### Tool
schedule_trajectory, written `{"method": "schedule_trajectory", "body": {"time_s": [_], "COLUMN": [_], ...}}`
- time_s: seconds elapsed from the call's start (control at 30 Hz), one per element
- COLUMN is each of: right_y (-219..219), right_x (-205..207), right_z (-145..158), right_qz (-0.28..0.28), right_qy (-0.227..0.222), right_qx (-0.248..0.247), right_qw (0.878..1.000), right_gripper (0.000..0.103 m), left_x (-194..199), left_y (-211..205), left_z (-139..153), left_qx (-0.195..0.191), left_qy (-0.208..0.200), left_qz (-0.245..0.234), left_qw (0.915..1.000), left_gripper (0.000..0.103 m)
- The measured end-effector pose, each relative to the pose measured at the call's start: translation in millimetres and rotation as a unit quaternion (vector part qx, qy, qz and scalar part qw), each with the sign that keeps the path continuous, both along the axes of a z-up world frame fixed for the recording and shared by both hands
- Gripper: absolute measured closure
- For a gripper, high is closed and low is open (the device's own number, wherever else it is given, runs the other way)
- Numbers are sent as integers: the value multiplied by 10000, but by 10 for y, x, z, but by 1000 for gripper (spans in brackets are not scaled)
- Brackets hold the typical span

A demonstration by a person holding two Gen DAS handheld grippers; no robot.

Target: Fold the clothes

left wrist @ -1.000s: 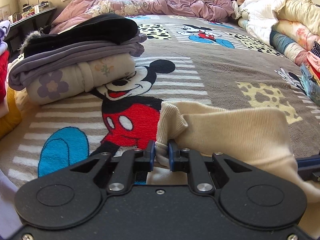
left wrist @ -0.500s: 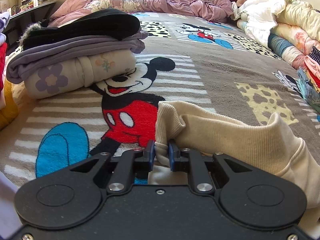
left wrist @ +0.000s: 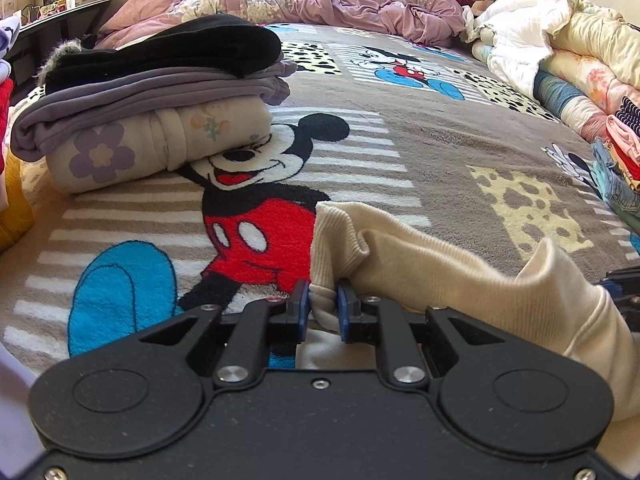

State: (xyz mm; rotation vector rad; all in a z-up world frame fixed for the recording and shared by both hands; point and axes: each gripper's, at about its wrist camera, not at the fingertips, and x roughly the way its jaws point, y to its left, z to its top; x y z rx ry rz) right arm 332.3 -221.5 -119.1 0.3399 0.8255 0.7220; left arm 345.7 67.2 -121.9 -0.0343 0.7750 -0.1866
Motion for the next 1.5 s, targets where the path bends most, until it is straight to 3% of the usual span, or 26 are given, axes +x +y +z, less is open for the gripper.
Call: {"method": "schedule_trajectory", "body": {"time_s": [0.13,0.33,0.4,0.43,0.5,0.6,1.03,1.3,1.5], "right_y": [249,294,304,308,310,262,-523,-803,-787], "right_x": [-9,-46,-65,-72,-86,-125,-111,-23,89], "right_z": [-47,-82,-83,-80,-58,13,479,448,299], "right_qz": [155,264,372,426,490,336,-878,-1513,-1650], "right_qy": [-98,-237,-280,-290,-307,-433,-1154,-1289,-1254], "right_qx": [-613,-645,-624,-588,-496,-487,-5,-265,-611], "right_qw": [9979,9973,9970,9969,9971,9973,9894,9797,9764], "right_gripper": [50,46,54,70,80,85,87,88,88], "left_x": [0,4,3,3,1,-1,-5,7,99], "left_y": [8,19,20,22,25,36,67,72,186], "left_z": [-3,-6,-5,-4,-2,1,86,195,192], "left_qx": [-17,-50,-60,-65,-78,-104,-197,-373,-861], "left_qy": [2,6,5,3,0,-1,-296,-673,-620], "left_qz": [-8,-12,-15,-15,-16,-15,89,110,213], "left_qw": [10000,10000,10000,10000,10000,9999,9993,9970,9941], "left_gripper": [88,88,88,88,88,88,90,90,91]}}
